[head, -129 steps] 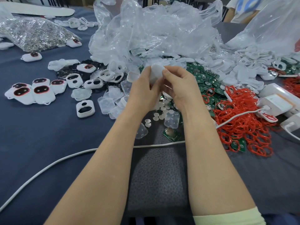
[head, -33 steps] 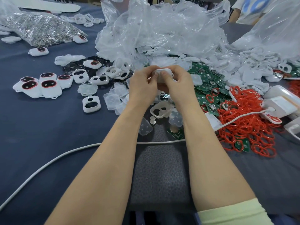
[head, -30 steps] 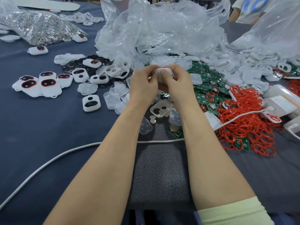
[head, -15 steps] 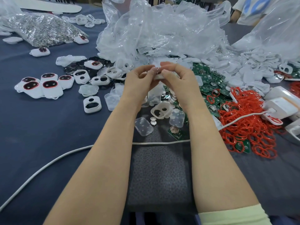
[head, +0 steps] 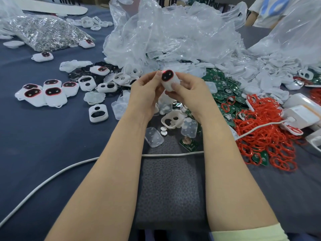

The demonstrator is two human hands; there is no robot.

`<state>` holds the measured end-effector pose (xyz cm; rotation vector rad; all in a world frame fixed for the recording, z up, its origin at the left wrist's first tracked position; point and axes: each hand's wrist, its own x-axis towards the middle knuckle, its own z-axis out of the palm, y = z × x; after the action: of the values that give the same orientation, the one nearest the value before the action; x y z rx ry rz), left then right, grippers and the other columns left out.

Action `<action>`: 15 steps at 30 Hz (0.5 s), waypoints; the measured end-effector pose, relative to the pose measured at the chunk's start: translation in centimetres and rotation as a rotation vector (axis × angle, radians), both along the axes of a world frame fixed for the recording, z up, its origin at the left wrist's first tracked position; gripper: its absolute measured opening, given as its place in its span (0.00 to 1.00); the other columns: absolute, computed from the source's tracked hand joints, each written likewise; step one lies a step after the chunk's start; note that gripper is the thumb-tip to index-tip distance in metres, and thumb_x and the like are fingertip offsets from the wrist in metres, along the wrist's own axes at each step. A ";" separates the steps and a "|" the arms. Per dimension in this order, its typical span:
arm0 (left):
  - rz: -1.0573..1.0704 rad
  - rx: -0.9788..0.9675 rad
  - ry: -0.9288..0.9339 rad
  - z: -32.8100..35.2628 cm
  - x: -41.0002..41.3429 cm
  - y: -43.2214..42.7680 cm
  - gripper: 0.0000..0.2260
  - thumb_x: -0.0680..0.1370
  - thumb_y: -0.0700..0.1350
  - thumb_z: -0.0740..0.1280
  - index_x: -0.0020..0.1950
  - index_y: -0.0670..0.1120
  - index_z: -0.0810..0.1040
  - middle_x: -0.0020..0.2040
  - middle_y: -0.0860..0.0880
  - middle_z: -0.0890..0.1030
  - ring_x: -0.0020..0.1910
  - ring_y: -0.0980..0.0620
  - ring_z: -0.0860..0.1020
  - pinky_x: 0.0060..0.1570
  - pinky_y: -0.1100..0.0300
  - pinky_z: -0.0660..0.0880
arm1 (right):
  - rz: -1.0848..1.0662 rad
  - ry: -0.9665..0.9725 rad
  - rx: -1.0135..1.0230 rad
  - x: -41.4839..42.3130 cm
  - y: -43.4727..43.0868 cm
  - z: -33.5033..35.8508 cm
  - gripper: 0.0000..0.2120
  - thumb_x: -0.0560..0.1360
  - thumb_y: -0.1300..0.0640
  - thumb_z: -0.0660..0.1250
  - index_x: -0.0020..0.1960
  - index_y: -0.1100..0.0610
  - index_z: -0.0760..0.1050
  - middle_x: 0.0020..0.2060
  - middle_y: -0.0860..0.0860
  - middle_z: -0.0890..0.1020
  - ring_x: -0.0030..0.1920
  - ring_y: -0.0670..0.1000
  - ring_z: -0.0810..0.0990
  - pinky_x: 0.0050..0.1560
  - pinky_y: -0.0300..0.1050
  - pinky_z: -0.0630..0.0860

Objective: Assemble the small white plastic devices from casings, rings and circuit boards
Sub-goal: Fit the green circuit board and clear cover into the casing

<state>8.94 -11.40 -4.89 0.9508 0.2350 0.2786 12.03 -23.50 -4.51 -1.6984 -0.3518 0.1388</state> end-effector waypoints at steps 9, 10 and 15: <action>-0.011 0.082 -0.020 0.2 -0.1 0.0 0.04 0.79 0.36 0.64 0.45 0.40 0.77 0.40 0.46 0.80 0.36 0.54 0.80 0.41 0.65 0.78 | -0.036 0.027 -0.005 0.2 0.4 -0.3 0.11 0.78 0.65 0.64 0.59 0.64 0.74 0.48 0.59 0.83 0.45 0.53 0.84 0.50 0.45 0.81; 0.020 0.167 -0.019 0.1 -0.1 -0.1 0.04 0.79 0.36 0.64 0.45 0.41 0.77 0.41 0.46 0.80 0.39 0.53 0.80 0.46 0.63 0.78 | -0.028 -0.018 -0.076 0.1 0.3 -0.2 0.11 0.78 0.62 0.64 0.60 0.63 0.75 0.48 0.58 0.83 0.47 0.52 0.83 0.50 0.45 0.81; 0.119 0.556 -0.089 -0.2 -0.3 -0.6 0.02 0.78 0.39 0.67 0.49 0.44 0.80 0.43 0.49 0.82 0.43 0.55 0.79 0.50 0.63 0.77 | -0.093 -0.196 -0.185 0.3 -0.2 0.0 0.10 0.79 0.54 0.64 0.57 0.55 0.79 0.45 0.49 0.83 0.41 0.41 0.79 0.42 0.37 0.72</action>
<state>8.65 -11.98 -5.13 1.4722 0.1326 0.5099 12.31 -23.73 -4.50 -1.9137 -0.4152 -0.0664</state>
